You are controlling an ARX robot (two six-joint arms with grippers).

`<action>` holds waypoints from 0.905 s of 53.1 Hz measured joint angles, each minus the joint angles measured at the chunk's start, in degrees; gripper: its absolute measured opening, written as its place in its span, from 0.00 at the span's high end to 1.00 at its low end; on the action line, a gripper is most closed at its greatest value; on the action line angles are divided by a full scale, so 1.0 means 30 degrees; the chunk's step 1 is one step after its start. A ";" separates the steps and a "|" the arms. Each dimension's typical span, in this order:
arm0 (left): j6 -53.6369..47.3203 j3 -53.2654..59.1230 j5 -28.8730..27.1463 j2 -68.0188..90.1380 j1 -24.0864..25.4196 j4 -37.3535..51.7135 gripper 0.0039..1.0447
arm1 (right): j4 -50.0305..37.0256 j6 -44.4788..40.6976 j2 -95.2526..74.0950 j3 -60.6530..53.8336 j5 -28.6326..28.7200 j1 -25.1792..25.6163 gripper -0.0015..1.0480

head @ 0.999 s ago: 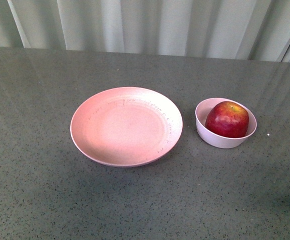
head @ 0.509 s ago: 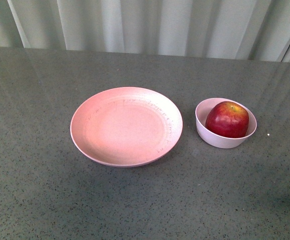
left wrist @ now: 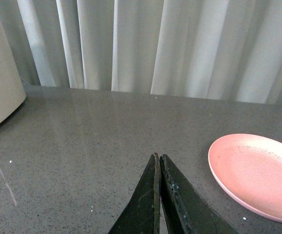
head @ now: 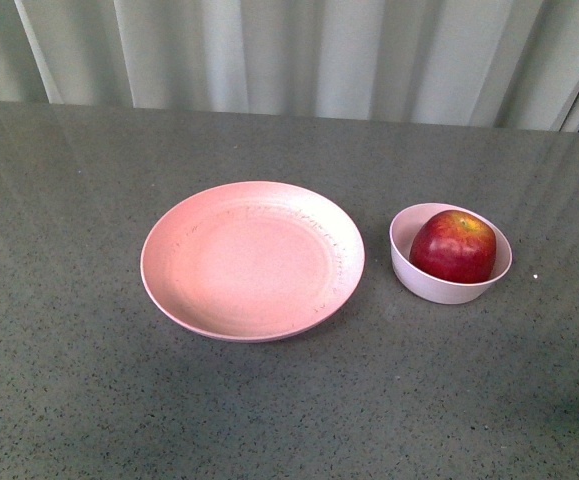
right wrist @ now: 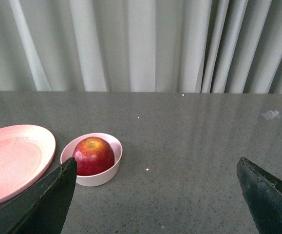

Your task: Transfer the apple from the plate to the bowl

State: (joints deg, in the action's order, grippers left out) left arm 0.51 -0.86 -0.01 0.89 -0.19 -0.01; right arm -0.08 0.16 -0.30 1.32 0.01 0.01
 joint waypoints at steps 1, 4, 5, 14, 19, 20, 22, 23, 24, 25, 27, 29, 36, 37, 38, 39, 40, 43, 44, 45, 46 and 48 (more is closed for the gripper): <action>0.0000 0.0000 0.0007 0.0000 0.0000 0.0000 0.99 | 0.0000 0.0000 0.0000 0.0000 0.0000 0.0000 0.09; 0.0000 0.0000 0.0000 0.0000 0.0000 0.0000 0.99 | 0.0000 0.0000 0.0000 0.0000 0.0000 0.0000 0.09; 0.0007 0.0000 0.0007 0.0000 0.0000 0.0000 0.97 | 0.0000 0.0000 0.0000 0.0000 0.0000 0.0000 0.09; 0.0000 0.0000 0.0000 -0.0007 0.0000 0.0000 0.62 | 0.0000 0.0000 0.0000 0.0000 0.0000 0.0000 0.09; 0.0000 0.0000 0.0000 -0.0007 0.0000 0.0000 0.48 | 0.0000 0.0000 0.0000 0.0000 0.0000 0.0000 0.09; 0.0000 0.0000 0.0000 -0.0007 0.0000 0.0000 0.45 | 0.0000 0.0000 0.0000 0.0000 0.0000 0.0000 0.09; 0.0000 0.0000 0.0000 -0.0007 0.0000 0.0000 0.36 | 0.0000 0.0000 0.0000 0.0000 0.0000 0.0000 0.09; 0.0000 0.0000 0.0000 -0.0007 0.0000 0.0000 0.31 | 0.0000 0.0000 0.0000 0.0000 0.0000 0.0000 0.09; 0.0000 0.0000 0.0000 -0.0007 0.0000 0.0000 0.28 | 0.0000 0.0000 0.0000 0.0000 0.0000 0.0000 0.09; 0.0000 0.0000 0.0000 -0.0007 0.0000 0.0000 0.24 | 0.0000 0.0000 0.0000 0.0000 0.0000 0.0000 0.09; 0.0000 0.0000 0.0000 -0.0007 0.0000 0.0000 0.19 | 0.0000 0.0000 0.0000 0.0000 0.0000 0.0000 0.09; 0.0000 0.0000 0.0007 -0.0007 0.0000 0.0000 0.14 | 0.0000 0.0000 0.0000 0.0000 0.0000 0.0000 0.09; -0.0036 0.0000 0.0000 -0.0007 0.0000 0.0000 0.09 | 0.0000 0.0000 0.0000 0.0000 0.0000 0.0000 0.09; -0.0036 0.0000 0.0000 -0.0007 0.0000 0.0000 0.08 | 0.0000 0.0000 0.0000 0.0000 0.0000 0.0000 0.09; -0.0044 0.0000 0.0000 -0.0007 0.0000 0.0000 0.08 | 0.0000 0.0000 0.0000 0.0000 0.0000 0.0000 0.09; -0.0044 0.0000 0.0000 -0.0007 0.0000 0.0000 0.08 | 0.0000 0.0000 0.0000 0.0000 0.0000 0.0000 0.09; -0.0044 0.0000 0.0000 -0.0007 0.0000 0.0000 0.08 | 0.0000 0.0000 0.0000 0.0000 0.0000 0.0000 0.09; -0.0044 0.0000 0.0007 -0.0007 0.0000 0.0000 0.08 | 0.0000 0.0000 0.0000 0.0000 0.0000 0.0000 0.09; -0.0044 0.0000 0.0000 -0.0007 0.0000 0.0000 0.08 | 0.0000 0.0000 0.0000 0.0000 0.0000 0.0000 0.09; -0.0036 0.0000 0.0000 -0.0007 0.0000 0.0000 0.08 | 0.0000 0.0000 0.0000 0.0000 0.0000 0.0000 0.09; -0.0044 0.0000 0.0000 -0.0007 0.0000 0.0000 0.08 | 0.0000 0.0000 0.0000 0.0000 0.0000 0.0000 0.09; -0.0044 0.0000 0.0000 -0.0007 0.0000 0.0000 0.08 | 0.0000 0.0000 0.0000 0.0000 0.0000 0.0000 0.09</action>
State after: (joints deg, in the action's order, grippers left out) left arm 0.38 -0.86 -0.01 0.86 -0.19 -0.01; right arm -0.08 0.16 -0.30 1.32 0.01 0.01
